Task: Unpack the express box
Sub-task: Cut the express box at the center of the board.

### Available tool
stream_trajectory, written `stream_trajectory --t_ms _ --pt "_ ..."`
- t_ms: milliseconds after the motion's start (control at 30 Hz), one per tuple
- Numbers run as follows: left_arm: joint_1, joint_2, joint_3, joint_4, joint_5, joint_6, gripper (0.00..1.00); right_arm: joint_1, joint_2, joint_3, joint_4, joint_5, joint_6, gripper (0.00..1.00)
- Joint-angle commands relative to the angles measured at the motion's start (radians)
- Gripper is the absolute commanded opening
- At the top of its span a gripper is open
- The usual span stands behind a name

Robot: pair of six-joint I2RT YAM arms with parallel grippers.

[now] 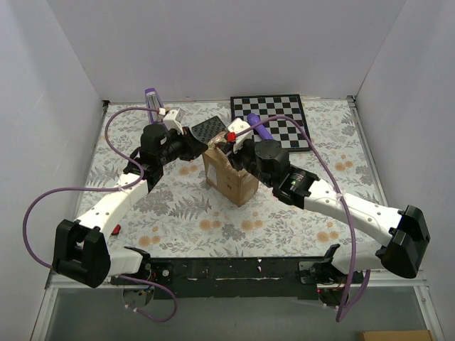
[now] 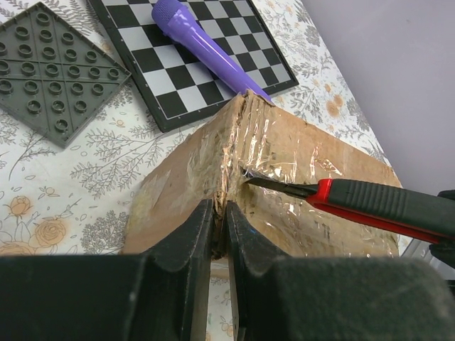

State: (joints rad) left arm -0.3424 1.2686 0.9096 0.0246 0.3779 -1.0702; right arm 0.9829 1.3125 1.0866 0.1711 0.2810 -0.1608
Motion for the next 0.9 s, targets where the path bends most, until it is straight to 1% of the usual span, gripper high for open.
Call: stream_trajectory --t_ms 0,367,733,767,867 --pt "-0.003 -0.011 -0.005 -0.04 0.007 0.013 0.0 -0.009 -0.044 0.007 -0.104 0.024 -0.005 0.01" --pt "-0.003 -0.014 0.002 -0.049 0.003 0.019 0.0 -0.016 -0.078 0.003 -0.165 0.027 -0.003 0.01" --pt "-0.003 -0.006 0.011 -0.052 -0.008 0.015 0.0 -0.016 -0.134 -0.027 -0.17 0.024 0.024 0.01" --pt "-0.003 -0.008 0.012 -0.054 -0.011 0.013 0.0 -0.016 -0.139 -0.025 -0.195 0.024 0.026 0.01" --pt "-0.003 -0.003 0.015 -0.054 -0.013 0.015 0.0 -0.016 -0.15 -0.021 -0.202 0.015 0.029 0.01"
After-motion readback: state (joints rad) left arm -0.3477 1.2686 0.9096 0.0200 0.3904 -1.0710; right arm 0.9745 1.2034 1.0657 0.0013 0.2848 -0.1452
